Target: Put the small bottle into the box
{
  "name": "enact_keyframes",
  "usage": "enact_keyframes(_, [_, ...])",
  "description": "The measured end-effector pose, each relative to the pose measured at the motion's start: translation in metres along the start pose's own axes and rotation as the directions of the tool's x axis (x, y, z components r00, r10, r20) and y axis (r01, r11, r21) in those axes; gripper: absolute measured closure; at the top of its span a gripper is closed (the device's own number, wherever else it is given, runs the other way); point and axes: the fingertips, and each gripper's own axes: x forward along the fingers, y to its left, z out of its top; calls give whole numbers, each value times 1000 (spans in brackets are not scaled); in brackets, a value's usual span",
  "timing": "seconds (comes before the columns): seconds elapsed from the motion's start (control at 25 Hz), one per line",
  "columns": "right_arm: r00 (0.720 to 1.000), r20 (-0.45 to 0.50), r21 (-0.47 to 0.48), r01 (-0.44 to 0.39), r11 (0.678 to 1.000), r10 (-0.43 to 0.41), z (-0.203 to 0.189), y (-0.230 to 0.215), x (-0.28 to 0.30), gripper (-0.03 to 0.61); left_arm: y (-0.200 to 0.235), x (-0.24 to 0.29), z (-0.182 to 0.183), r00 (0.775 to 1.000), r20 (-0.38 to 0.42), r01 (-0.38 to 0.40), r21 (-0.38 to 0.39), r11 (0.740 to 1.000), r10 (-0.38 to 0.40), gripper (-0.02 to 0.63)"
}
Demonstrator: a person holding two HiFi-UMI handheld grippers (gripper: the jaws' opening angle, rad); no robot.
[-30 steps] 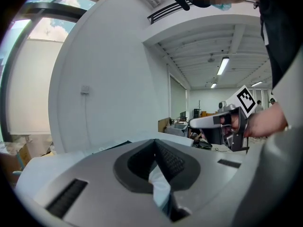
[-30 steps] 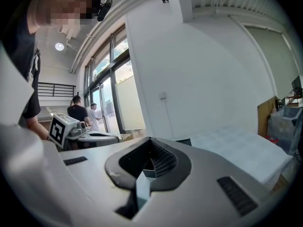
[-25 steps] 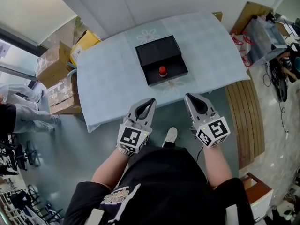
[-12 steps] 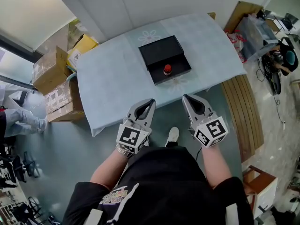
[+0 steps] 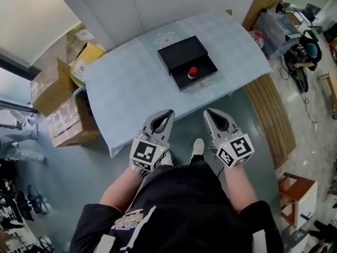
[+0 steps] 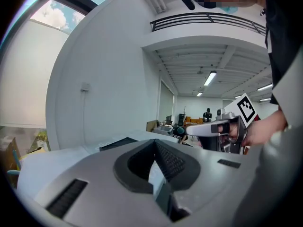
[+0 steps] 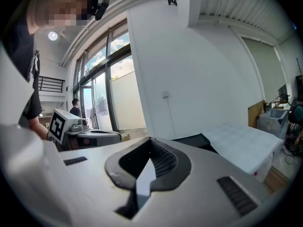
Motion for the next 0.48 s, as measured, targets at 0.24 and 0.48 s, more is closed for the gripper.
enact_keyframes(0.24, [999,-8,-6,38,999,-38,-7,25,4,571,12,-18,-10,999,6,36,-2,999,-36,606])
enact_keyframes(0.48, [997,-4,-5,73,997,-73,-10,34,9,571,18,-24,-15,997,-2,74,2,997,-74,606])
